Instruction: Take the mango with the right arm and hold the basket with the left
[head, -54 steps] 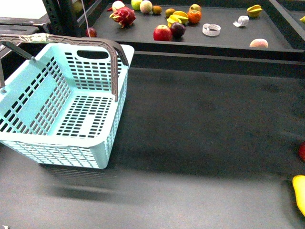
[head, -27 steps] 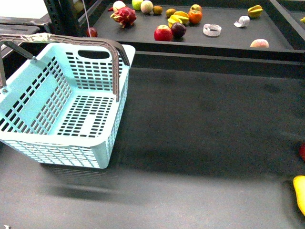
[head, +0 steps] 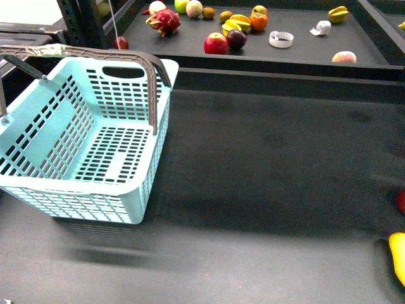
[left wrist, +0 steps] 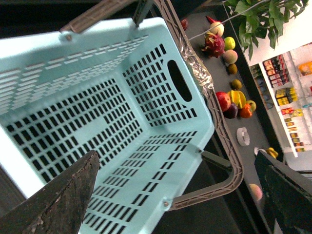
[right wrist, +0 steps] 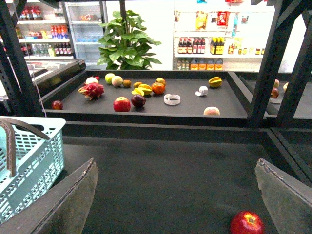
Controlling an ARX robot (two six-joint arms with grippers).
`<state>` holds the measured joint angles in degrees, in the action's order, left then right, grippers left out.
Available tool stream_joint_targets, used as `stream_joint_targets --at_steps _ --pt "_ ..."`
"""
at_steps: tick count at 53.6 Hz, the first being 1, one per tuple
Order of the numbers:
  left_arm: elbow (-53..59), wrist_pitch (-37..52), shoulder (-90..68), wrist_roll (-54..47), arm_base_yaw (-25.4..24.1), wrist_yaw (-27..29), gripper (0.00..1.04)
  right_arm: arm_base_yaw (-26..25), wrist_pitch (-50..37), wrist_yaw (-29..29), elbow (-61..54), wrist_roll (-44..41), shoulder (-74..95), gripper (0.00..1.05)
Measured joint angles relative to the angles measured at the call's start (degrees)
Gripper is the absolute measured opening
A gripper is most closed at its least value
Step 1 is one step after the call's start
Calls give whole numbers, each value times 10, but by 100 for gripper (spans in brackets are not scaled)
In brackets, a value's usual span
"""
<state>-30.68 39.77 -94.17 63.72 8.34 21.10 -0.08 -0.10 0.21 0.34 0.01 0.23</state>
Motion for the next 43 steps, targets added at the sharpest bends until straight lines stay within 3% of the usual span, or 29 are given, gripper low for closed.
stream_joint_targets --at_steps 20,43 --pt "-194 -25 -176 113 -7 -48 97 0 0 0 0 0 0 96" --pt "-370 -63 -319 146 -50 -74 97 0 0 0 0 0 0 96"
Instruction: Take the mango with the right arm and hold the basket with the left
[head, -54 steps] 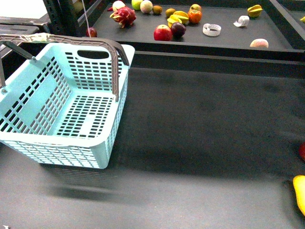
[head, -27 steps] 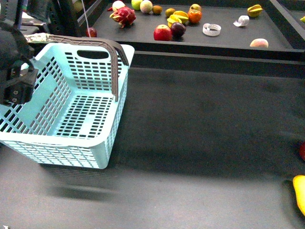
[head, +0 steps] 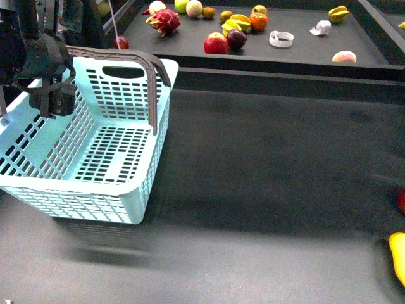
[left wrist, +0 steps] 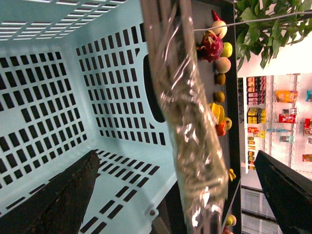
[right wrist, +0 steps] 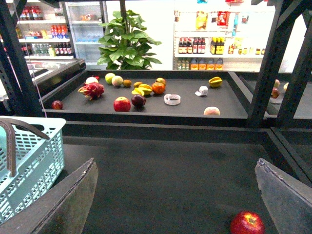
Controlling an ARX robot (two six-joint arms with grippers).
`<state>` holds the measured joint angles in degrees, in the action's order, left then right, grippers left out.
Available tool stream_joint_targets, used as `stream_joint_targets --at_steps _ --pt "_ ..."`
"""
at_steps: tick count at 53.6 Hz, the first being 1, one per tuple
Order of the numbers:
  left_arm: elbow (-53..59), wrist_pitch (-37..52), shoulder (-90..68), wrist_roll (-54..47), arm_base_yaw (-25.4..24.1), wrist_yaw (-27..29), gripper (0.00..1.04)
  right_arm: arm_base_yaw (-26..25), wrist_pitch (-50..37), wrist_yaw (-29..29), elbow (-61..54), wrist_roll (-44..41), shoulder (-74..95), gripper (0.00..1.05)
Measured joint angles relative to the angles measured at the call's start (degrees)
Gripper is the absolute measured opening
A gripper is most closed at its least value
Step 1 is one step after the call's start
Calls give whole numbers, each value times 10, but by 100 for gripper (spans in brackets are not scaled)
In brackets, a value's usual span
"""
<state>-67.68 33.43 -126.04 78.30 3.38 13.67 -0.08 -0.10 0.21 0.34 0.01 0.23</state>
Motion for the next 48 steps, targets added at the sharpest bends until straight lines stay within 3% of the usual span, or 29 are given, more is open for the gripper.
stream_joint_targets --at_steps 16,22,43,48 --pt "-135 -47 -84 -3 -44 -38 96 0 0 0 0 0 0 96" --pt "-187 -56 -115 -3 -58 -47 75 0 0 0 0 0 0 96" --pt "-208 -56 -129 13 -71 -54 10 0 0 0 0 0 0 96" --pt "-216 -62 -131 30 -73 -66 7 0 0 0 0 0 0 96"
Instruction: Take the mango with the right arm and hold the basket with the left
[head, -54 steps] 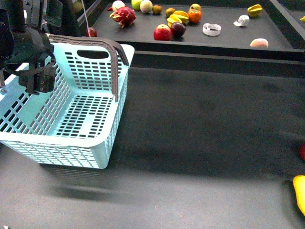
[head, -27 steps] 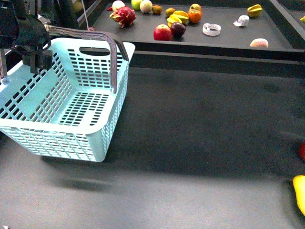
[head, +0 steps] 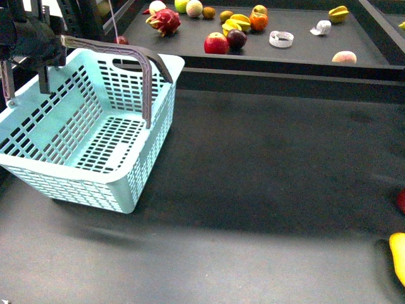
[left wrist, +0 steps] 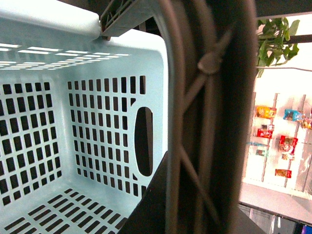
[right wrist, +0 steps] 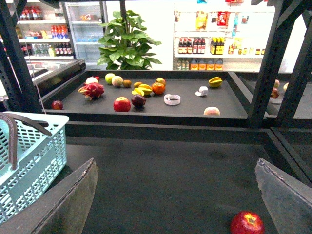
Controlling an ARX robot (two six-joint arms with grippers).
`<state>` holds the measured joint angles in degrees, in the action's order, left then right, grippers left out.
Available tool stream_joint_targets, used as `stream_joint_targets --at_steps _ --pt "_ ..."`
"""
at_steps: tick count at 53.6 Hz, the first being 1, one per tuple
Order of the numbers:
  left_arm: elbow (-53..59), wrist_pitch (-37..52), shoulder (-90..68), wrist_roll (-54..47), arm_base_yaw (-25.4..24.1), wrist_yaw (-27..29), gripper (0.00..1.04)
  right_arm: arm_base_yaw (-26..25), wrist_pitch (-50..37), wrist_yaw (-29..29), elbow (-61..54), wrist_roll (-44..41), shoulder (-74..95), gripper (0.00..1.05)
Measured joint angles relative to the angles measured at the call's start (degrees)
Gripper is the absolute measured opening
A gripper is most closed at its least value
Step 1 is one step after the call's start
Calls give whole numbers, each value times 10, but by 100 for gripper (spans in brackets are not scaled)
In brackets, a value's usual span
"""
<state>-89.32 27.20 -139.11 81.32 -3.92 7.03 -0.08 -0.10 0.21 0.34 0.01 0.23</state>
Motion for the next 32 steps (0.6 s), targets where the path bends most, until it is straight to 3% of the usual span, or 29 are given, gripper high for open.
stream_joint_targets --at_steps 17,32 --pt "24 -16 26 2 -4 5 7 0 0 0 0 0 0 96" --pt "175 25 169 -70 -32 -5 6 0 0 0 0 0 0 96"
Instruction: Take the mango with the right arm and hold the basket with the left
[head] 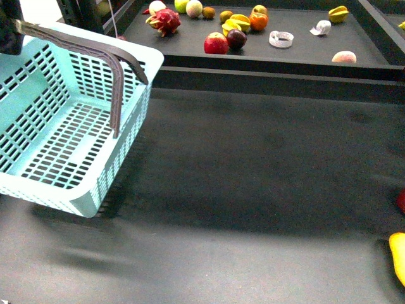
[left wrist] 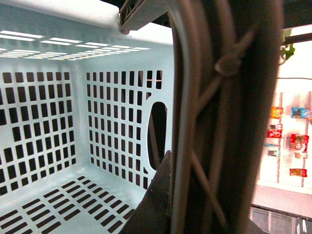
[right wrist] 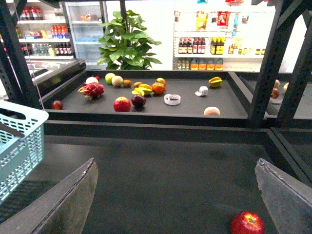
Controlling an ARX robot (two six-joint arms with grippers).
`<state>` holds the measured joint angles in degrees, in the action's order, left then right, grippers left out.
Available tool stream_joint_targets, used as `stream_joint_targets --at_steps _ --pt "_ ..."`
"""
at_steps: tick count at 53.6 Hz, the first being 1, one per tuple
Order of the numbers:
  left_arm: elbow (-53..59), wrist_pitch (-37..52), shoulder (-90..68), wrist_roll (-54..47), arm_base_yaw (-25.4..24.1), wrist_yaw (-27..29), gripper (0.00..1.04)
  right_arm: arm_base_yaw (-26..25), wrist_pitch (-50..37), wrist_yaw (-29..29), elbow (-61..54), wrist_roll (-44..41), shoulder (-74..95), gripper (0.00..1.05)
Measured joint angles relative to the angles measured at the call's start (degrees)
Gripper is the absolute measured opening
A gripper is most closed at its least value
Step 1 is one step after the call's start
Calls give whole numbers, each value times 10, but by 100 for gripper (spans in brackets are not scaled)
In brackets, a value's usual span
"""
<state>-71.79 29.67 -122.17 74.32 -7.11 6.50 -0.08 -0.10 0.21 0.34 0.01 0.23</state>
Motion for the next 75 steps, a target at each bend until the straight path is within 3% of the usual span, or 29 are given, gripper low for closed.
stream_joint_targets --at_steps 7,18,31,49,56,75 --pt "86 31 82 -26 -2 -10 6 0 0 0 0 0 0 96" --pt "224 57 215 -66 58 9 6 0 0 0 0 0 0 96" --pt "294 84 288 -174 195 37 6 0 0 0 0 0 0 96" --pt "279 158 257 -369 352 45 6 0 0 0 0 0 0 96" --pt "241 154 213 -408 365 4 6 0 0 0 0 0 0 96" --pt "200 149 161 -435 365 -34 6 0 0 0 0 0 0 96"
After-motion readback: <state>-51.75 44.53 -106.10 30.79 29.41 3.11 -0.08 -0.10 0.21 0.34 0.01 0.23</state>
